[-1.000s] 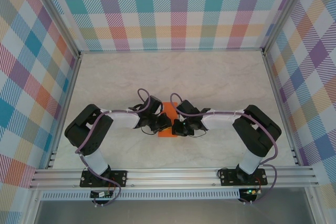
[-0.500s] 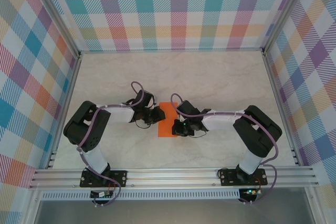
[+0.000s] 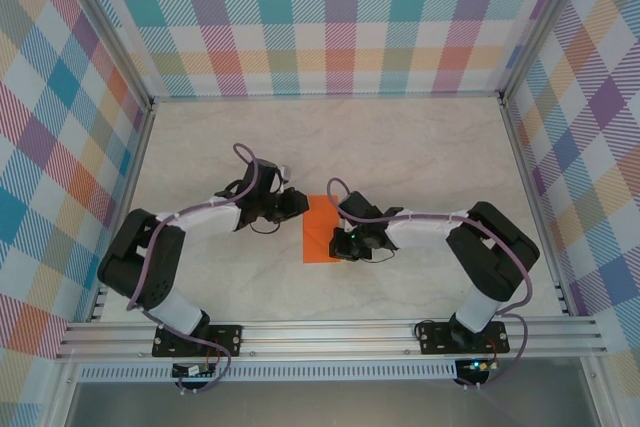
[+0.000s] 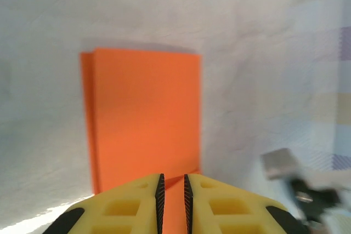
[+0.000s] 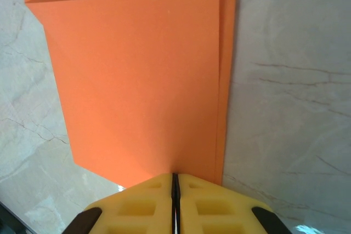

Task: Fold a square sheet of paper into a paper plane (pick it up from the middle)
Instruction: Fold the triangle a second time at the center of the table.

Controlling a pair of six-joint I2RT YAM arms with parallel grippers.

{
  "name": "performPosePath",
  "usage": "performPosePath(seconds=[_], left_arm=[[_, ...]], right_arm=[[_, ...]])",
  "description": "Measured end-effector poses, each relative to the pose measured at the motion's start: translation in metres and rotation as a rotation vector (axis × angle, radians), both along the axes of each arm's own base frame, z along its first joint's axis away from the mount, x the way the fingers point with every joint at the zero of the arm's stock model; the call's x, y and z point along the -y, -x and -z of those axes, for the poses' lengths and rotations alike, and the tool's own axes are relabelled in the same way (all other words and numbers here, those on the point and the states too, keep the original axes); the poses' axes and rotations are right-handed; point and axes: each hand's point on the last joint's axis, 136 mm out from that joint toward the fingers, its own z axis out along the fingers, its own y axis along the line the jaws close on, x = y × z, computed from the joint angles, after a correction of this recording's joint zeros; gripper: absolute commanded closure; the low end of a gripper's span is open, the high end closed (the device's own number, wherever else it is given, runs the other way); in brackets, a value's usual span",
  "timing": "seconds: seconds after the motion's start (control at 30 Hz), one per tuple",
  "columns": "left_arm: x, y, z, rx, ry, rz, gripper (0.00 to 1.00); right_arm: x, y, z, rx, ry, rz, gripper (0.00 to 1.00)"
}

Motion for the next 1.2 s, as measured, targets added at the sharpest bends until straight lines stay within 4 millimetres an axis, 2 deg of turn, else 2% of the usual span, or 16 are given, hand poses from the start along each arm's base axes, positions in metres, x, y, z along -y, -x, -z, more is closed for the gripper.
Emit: performPosePath(seconds=[0.07,0.13,0.23,0.37,0.53,0.87,1.2], left_arm=[[0.006,0.005,-0.01,0.022,0.018,0.007,0.81],[0.013,0.014,-0.009,0.017,0.024,0.021,0.84],[0.016,0.03,0.009,-0.034,0.008,0.035,0.87],[0.011,0.04,0.035,-0.11,-0.022,0.022,0.89],[0.011,0.042,0.045,-0.136,-0.025,0.011,0.91],[0.012,0.04,0.051,-0.146,-0.022,0.002,0.9],[0.016,0.044,0.05,-0.145,-0.019,0.016,0.88]], right_arm=[[0.002,0.001,-0.001,-0.003,0.007,0.001,0.9],[0.004,0.003,-0.002,-0.008,0.018,0.002,0.9],[0.003,0.001,-0.01,-0.001,0.014,0.002,0.89],[-0.012,-0.013,-0.034,0.052,-0.04,-0.001,0.89],[-0.024,-0.024,-0.049,0.09,-0.079,-0.015,0.9],[-0.025,-0.02,-0.014,0.019,-0.019,-0.028,0.9],[-0.023,-0.021,-0.002,0.001,0.014,-0.023,0.9]])
